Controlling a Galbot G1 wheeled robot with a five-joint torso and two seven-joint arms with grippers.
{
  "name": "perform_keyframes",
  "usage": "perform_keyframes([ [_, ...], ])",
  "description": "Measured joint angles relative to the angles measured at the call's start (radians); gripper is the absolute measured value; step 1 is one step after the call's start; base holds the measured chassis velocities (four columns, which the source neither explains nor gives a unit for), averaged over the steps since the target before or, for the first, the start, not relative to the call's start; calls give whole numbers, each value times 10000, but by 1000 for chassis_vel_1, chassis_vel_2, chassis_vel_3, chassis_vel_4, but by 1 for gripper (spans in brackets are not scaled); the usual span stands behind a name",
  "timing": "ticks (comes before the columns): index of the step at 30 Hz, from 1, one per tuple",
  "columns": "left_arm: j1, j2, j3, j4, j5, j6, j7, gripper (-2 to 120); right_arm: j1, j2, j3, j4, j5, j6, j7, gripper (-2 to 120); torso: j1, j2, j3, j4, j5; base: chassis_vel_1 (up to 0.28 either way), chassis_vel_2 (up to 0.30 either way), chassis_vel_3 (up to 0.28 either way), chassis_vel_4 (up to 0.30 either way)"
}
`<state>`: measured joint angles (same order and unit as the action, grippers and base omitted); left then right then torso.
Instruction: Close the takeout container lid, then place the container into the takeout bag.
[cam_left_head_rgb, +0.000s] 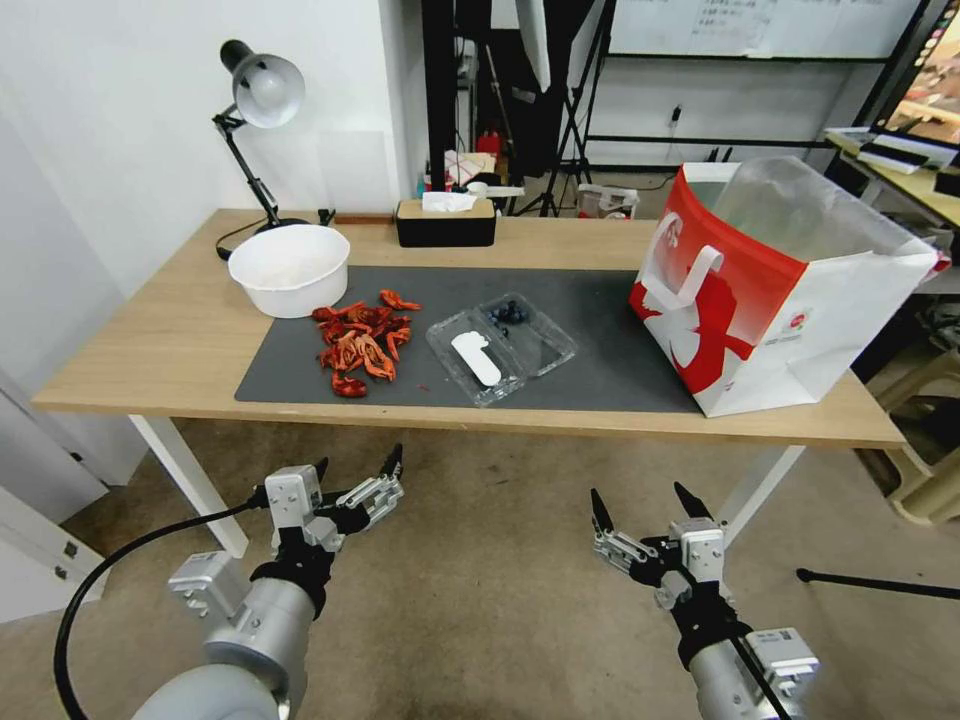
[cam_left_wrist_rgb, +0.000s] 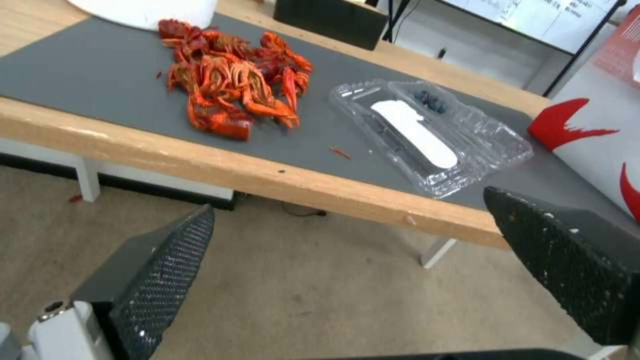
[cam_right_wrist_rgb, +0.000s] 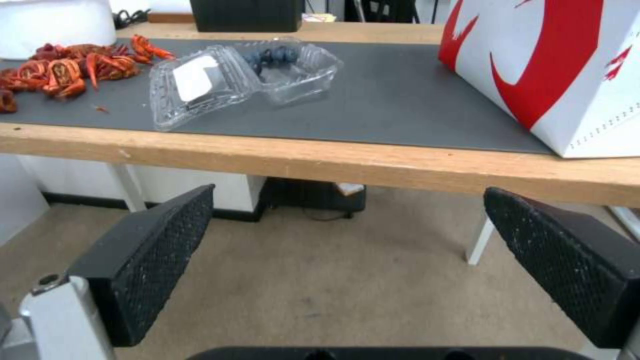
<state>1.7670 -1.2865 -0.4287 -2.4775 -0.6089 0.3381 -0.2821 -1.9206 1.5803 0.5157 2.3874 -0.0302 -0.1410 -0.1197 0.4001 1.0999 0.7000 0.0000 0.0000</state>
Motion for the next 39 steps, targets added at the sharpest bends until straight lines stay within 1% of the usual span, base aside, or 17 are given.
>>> perform_keyframes([
  [5, -145, 120, 117, 196, -7, -3, 47, 100, 227, -128, 198, -99, 329, 45, -71, 100, 0, 0, 0, -1, 0, 0, 0, 0, 0],
  [9, -337, 332, 330, 449, -23, -3, 70, 100, 601, -420, 481, -259, 1038, 66, -117, 100, 0, 0, 0, 1, 0, 0, 0, 0, 0],
  [10, -354, 372, 367, 526, -21, -52, 95, 100, 867, -701, 589, -406, 1426, 65, -140, 100, 0, 0, 1, -7, -1, 0, 0, 0, 0],
  [11, -354, 372, 367, 526, -21, -52, 95, 100, 867, -701, 589, -406, 1426, 65, -140, 100, 0, 0, 1, -7, -1, 0, 0, 0, 0],
  [12, -323, 355, 351, 542, -5, -128, 107, 100, 1266, -1118, 637, -603, 1829, 24, -148, 100, 0, 0, 0, 0, 3, 0, 0, 0, 0],
  [14, -309, 286, 264, 554, 16, -243, 118, 100, 1891, -1800, 615, -909, 2363, -81, -134, 100, 0, 0, 1, 1, 2, 0, 0, 0, 0],
  [15, -309, 286, 264, 554, 16, -243, 118, 100, 1891, -1800, 615, -909, 2363, -81, -134, 100, 0, 0, 1, 1, 2, 0, 0, 0, 0],
  [18, -291, 190, 166, 631, 42, -514, 216, 100, 2949, -2787, 444, -1474, 3106, -139, 35, 100, 0, 0, 1, 1, 1, 0, 0, 0, 0],
  [19, -291, 190, 166, 631, 42, -514, 216, 100, 2949, -2787, 444, -1474, 3106, -139, 35, 100, 0, 0, 1, 1, 1, 0, 0, 0, 0],
  [22, -277, 106, 113, 840, 111, -945, 489, 100, 4170, -3689, 151, -2115, 3978, -145, 413, 100, 0, -1, 1, 2, 2, 0, 0, 0, 0],
  [23, -277, 106, 113, 840, 111, -945, 489, 100, 4170, -3689, 151, -2115, 3978, -145, 413, 100, 0, -1, 1, 2, 2, 0, 0, 0, 0],
  [26, -278, 52, 87, 1015, 225, -1154, 747, 100, 5332, -4462, -186, -2746, 4929, -266, 789, 100, 0, 0, 2, 1, 2, 0, 0, 0, 0],
  [27, -278, 52, 87, 1015, 225, -1154, 747, 100, 5332, -4462, -186, -2746, 4929, -266, 789, 100, 0, 0, 2, 1, 2, 0, 0, 0, 0],
  [33, -291, -25, 72, 1215, 319, -1275, 1025, 100, 7056, -5312, -886, -3537, 5712, -771, 1274, 100, 0, -1, 2, -2, 2, 0, 0, 0, 0],
  [34, -309, -47, 74, 1331, 330, -1350, 1085, 100, 7777, -5558, -1311, -3884, 5883, -1132, 1516, 100, -1, -1, 2, -1, -1, 0, 0, 0, 0],
  [37, -323, -60, 86, 1416, 344, -1390, 1126, 100, 8223, -5682, -1650, -4104, 6001, -1372, 1645, 100, -1, -1, 2, 0, 1, 0, 0, 0, 0],
  [39, -343, -89, 105, 1525, 352, -1416, 1151, 100, 9110, -5839, -2318, -4554, 6225, -2064, 1977, 100, -2, -1, 2, 1, -1, 0, 0, 0, 0],
])
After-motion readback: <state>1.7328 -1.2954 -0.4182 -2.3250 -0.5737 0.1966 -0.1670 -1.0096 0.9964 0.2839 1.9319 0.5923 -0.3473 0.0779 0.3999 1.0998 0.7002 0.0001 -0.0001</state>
